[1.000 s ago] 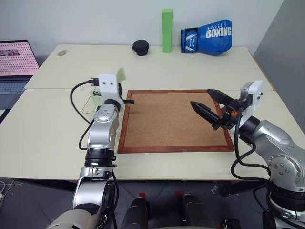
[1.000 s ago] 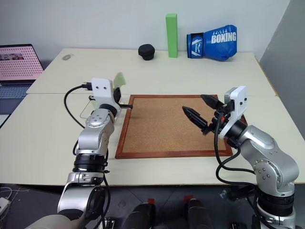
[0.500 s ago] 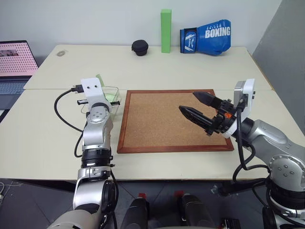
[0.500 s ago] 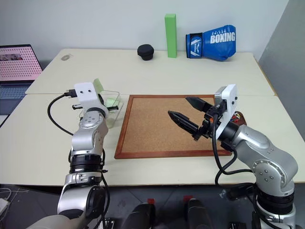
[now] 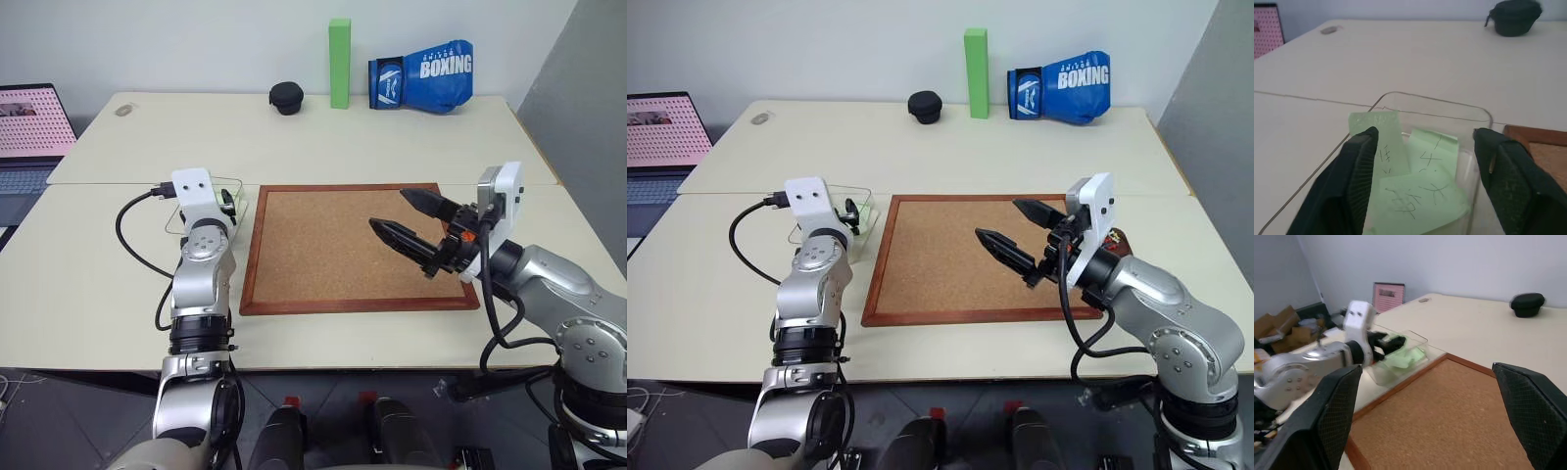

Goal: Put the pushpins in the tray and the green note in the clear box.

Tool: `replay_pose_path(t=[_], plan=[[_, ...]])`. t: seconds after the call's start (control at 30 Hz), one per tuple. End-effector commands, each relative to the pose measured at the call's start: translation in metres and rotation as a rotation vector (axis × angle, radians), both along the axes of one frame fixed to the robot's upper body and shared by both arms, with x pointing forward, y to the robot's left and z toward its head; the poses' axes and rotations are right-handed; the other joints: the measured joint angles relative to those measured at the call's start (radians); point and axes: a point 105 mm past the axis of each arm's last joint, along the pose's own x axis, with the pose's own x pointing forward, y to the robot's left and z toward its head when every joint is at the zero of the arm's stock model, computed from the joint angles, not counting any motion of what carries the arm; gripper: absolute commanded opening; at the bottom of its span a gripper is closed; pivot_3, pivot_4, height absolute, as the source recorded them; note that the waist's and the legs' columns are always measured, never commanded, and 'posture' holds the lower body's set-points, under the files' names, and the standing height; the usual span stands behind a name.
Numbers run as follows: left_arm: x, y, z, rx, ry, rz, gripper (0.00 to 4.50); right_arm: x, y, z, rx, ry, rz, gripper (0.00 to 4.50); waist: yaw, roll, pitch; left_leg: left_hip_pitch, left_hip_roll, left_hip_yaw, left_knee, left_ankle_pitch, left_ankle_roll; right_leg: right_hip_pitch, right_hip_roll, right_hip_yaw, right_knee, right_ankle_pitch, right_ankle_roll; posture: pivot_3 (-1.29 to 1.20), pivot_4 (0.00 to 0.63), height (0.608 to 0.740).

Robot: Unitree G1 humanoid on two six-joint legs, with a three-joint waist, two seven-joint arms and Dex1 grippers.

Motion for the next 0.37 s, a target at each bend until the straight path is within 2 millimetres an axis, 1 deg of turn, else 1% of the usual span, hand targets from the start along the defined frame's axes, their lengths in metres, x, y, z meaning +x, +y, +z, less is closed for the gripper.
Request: replay_pose_path(t=[0.03, 0.1, 0.17, 0.23, 0.3, 0.37], plan=[[-0.015, -0.055, 0.011, 0.033, -0.107, -0.275, 3.99, 0.018, -0.02, -0.012, -0.047, -0.049, -0.193, 4.5, 0.0, 0.0, 0.0, 0.0, 0.0, 0.0, 0.0, 0.0, 0.0, 0.0, 0.0, 0.0, 0.0, 0.0, 0.0, 0.0, 0.15, 0.74], [-0.025, -0.072, -0.007, -0.012, -0.071, -0.355, 3.99, 0.031, -0.037, -0.029, -0.148, -0.061, -0.352, 4.5, 0.0, 0.0, 0.0, 0.001, 0.0, 0.001, 0.0, 0.0, 0.0, 0.001, 0.0, 0.001, 0.0, 0.0, 0.0, 0.0, 0.15, 0.74], [-0.034, -0.082, -0.02, -0.038, -0.048, -0.396, 3.99, 0.038, -0.052, -0.045, -0.237, -0.055, -0.475, 4.5, -0.001, 0.0, 0.0, 0.001, 0.0, 0.002, 0.0, 0.0, 0.0, 0.0, -0.001, 0.002, 0.0, 0.0, 0.0, 0.0, 0.15, 0.74], [-0.041, -0.085, -0.028, -0.064, -0.029, -0.399, 3.99, 0.04, -0.057, -0.057, -0.264, -0.034, -0.519, 4.5, -0.004, 0.0, 0.0, 0.001, 0.0, 0.002, 0.0, 0.0, 0.0, 0.0, 0.0, 0.002, 0.0, 0.0, 0.0, 0.0, 0.15, 0.74], [-0.048, -0.088, -0.035, -0.083, -0.009, -0.404, 3.99, 0.039, -0.057, -0.063, -0.24, -0.017, -0.543, 4.5, -0.007, 0.0, 0.0, 0.001, 0.001, 0.002, 0.0, 0.0, 0.0, -0.001, 0.001, 0.002, 0.001, 0.0, 0.0, 0.0, 0.15, 0.74], [-0.053, -0.086, -0.041, -0.1, 0.008, -0.385, 3.99, 0.039, -0.056, -0.069, -0.22, -0.003, -0.557, 4.5, -0.008, 0.0, 0.0, 0.002, 0.002, 0.001, 0.0, 0.0, 0.0, 0.0, 0.002, 0.002, 0.001, 0.0, 0.0, 0.0, 0.15, 0.74]])
